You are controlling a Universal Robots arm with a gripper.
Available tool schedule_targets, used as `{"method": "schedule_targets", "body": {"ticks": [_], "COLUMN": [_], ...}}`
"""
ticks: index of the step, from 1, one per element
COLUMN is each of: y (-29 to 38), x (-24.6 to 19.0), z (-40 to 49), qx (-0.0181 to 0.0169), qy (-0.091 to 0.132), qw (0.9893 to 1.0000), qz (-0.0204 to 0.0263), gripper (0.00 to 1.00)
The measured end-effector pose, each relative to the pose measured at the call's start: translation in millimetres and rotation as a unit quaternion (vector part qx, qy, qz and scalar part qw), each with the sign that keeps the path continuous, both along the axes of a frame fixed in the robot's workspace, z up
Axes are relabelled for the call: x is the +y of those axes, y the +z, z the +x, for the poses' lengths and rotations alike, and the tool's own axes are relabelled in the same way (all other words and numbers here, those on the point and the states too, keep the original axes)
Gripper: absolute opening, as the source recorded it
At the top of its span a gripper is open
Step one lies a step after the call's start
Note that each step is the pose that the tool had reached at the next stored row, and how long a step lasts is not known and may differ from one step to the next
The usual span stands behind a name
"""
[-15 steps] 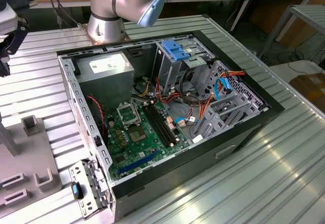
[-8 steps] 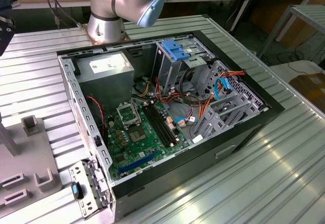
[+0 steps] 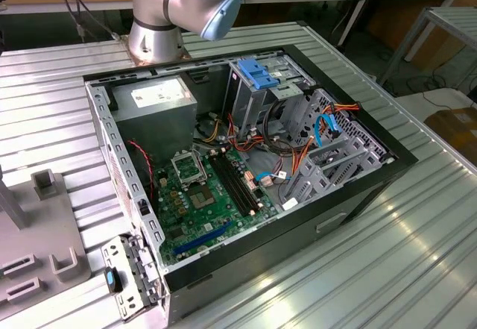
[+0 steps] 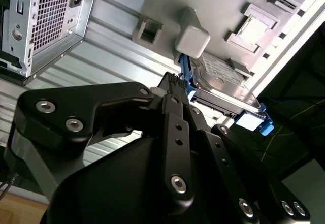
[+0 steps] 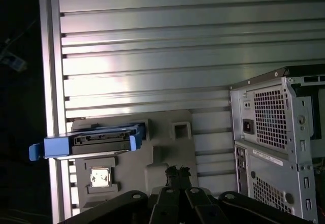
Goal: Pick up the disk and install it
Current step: 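Reach for the disk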
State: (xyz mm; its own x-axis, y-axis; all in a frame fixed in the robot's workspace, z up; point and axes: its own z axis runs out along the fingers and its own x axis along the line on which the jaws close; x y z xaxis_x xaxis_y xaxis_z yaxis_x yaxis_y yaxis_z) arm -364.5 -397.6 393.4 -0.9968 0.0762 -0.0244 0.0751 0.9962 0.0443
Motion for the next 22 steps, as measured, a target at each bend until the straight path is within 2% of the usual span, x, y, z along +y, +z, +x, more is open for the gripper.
{"method": "schedule_targets", "body": {"ticks": [9, 15, 22], "y": [-0.1, -0.2, -1.4], "x": [0.0, 0.0, 0.0], "z": [-32.6, -49.7, -73.6], "qx": [0.0, 0.0, 0.0], "qy": [0.0, 0.0, 0.0], "qw": [1.0, 1.0, 1.0], "qz": [0.0, 0.0, 0.0], "gripper": [0.11, 0.11, 0.11]}}
